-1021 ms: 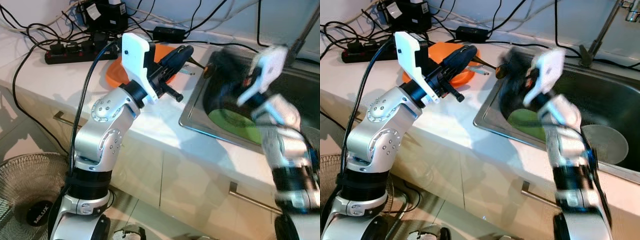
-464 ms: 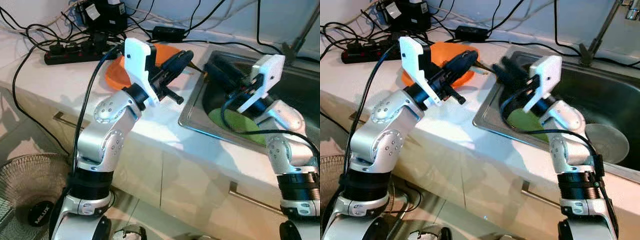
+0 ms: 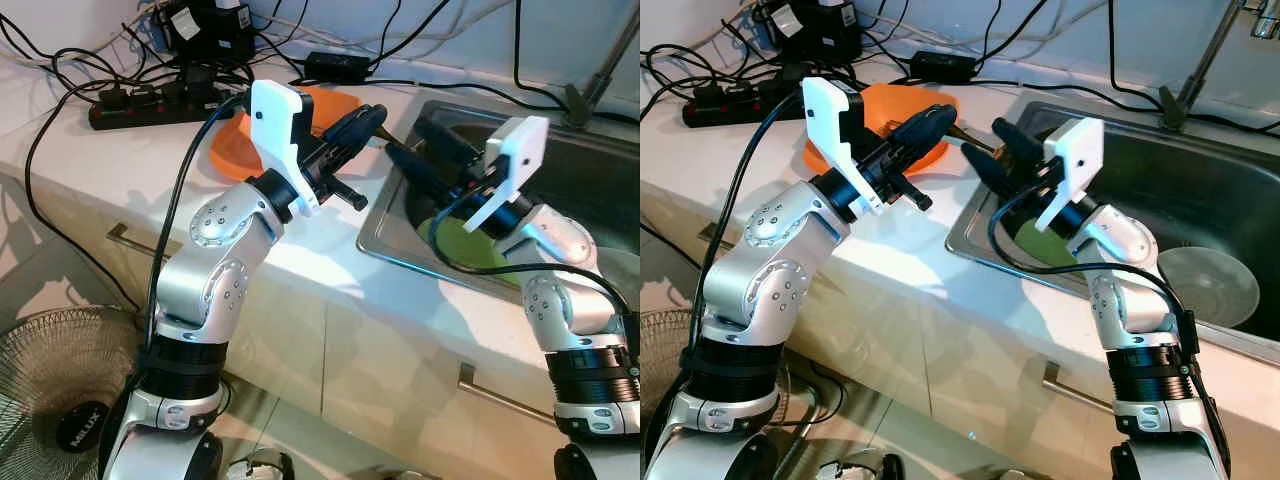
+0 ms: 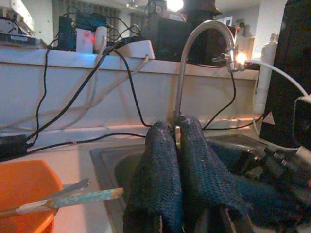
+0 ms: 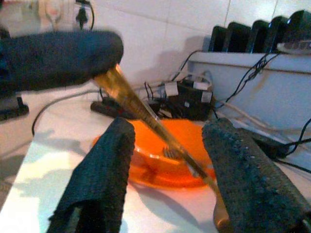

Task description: Kitchen organization

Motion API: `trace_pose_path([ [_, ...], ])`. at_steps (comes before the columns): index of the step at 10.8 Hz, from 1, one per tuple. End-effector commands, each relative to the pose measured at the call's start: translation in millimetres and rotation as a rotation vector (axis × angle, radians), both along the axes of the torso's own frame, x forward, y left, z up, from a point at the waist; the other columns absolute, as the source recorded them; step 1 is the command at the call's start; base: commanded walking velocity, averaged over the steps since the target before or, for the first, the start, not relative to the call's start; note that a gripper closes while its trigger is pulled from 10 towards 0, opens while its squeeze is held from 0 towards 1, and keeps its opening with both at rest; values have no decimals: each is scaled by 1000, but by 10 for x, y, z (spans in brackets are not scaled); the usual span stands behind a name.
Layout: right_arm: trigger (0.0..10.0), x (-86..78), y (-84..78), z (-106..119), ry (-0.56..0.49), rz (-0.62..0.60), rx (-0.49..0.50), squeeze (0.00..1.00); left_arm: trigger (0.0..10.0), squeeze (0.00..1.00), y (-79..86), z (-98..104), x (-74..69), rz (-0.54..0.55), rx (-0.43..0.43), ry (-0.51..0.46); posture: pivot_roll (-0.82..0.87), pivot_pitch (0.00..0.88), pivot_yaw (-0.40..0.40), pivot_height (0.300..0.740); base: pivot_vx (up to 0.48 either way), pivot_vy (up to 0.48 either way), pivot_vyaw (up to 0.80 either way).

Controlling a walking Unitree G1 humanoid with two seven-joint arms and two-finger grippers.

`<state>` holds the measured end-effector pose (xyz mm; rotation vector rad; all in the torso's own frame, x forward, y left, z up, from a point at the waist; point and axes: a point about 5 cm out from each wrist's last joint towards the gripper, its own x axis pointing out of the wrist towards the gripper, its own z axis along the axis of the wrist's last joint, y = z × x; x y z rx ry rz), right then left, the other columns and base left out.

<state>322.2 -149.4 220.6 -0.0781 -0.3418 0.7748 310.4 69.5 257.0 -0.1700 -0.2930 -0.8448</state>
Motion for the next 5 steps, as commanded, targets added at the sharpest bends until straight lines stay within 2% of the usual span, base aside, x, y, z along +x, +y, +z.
trace_pose_path([
  [1,10000,-3,62,-137,15,-1,-120,1000,10000,0,-11,-28,-7,-15,3,9,67,55,49,740,0,0,0],
  [2,10000,-3,83,-186,13,-4,-169,1000,10000,0,-14,-31,-7,-17,3,10,67,55,49,740,0,0,0],
  [3,10000,-19,144,-265,26,19,-194,0,10000,0,-23,-47,-6,-20,4,14,72,53,49,740,0,0,0],
  [5,10000,27,154,-203,-20,-30,-184,0,10000,0,-19,-57,-11,-25,7,20,75,49,49,740,0,0,0],
])
